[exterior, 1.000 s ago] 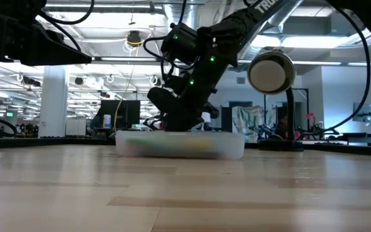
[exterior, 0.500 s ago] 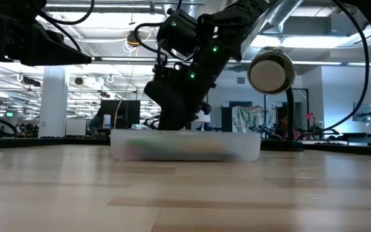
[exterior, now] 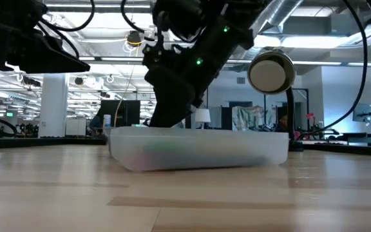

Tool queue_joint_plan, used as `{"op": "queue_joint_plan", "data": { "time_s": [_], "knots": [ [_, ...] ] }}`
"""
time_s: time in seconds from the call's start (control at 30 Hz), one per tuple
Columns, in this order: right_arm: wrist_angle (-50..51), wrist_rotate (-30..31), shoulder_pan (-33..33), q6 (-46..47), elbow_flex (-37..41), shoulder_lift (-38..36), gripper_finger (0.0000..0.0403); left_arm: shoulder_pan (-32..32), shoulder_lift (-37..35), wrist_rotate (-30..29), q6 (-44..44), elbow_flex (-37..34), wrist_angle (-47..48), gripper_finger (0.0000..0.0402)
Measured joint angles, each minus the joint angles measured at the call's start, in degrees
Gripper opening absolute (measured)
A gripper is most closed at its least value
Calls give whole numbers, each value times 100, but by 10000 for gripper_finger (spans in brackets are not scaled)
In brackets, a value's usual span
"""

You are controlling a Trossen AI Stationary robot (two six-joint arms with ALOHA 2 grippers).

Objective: Pick & place school supplies into a supply box
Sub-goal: Close the transparent supply box

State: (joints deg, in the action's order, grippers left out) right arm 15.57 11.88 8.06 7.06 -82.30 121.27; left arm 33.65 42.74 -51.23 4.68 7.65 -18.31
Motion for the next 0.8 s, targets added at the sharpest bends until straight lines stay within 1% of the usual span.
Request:
{"op": "queue_joint_plan", "data": {
  "time_s": [0.17,0.33,0.5,0.57,0.63,0.8],
  "knots": [
    [2,-4,360,-263,0,-2,102,0,0,-24,-1,1,192,153],
    [9,-4,687,-320,0,-2,102,0,0,-17,-7,1,300,153],
    [20,-4,973,-320,0,-2,101,0,0,16,-219,1,594,153],
    [16,15,1081,-365,0,-2,102,0,0,154,-370,1,802,153],
    [-1,174,1171,-408,4,-10,101,0,0,270,-496,1,980,153],
    [-18,934,1349,-416,22,-94,102,0,0,353,-707,1,1203,153]
  ]
}}
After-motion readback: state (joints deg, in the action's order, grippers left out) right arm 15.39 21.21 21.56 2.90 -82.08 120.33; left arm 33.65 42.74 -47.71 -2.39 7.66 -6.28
